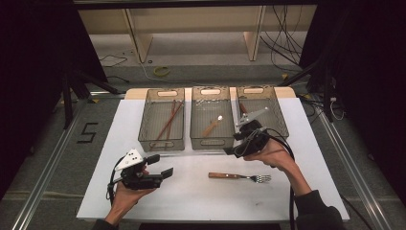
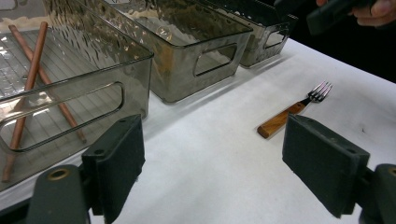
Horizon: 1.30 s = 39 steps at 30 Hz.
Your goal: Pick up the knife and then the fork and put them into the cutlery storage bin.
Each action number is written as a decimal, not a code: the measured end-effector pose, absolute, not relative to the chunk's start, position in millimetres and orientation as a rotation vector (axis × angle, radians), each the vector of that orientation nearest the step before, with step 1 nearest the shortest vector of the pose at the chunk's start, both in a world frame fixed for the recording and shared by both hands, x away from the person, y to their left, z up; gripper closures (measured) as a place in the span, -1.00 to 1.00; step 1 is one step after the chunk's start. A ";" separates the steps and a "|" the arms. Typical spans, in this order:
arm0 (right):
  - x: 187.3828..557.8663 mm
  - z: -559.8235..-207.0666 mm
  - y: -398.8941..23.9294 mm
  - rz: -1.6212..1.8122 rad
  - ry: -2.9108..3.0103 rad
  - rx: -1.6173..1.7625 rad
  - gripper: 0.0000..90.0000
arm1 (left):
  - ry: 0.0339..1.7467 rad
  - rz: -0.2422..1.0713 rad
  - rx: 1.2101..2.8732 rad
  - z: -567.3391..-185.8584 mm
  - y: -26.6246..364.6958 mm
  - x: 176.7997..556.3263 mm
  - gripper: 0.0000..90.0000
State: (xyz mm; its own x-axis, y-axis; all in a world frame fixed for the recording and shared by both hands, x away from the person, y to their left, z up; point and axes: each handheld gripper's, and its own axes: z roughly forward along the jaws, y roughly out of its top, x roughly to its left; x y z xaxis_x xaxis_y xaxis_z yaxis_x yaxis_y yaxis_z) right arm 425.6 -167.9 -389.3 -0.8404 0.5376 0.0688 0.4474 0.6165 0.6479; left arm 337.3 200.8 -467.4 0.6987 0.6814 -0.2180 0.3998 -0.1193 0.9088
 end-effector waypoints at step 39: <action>403.6 -448.2 -156.3 0.585 2.969 0.701 0.03 | 0.868 0.299 1.736 -466.9 200.7 337.8 -0.55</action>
State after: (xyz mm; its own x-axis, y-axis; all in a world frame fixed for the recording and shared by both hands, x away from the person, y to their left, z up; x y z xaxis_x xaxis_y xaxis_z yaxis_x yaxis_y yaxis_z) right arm 403.6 -156.3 -448.2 -0.8975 0.4381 0.0510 0.4247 0.8271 0.3681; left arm 337.8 200.7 -466.9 0.6978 0.6811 -0.2218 0.3997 -0.1133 0.9096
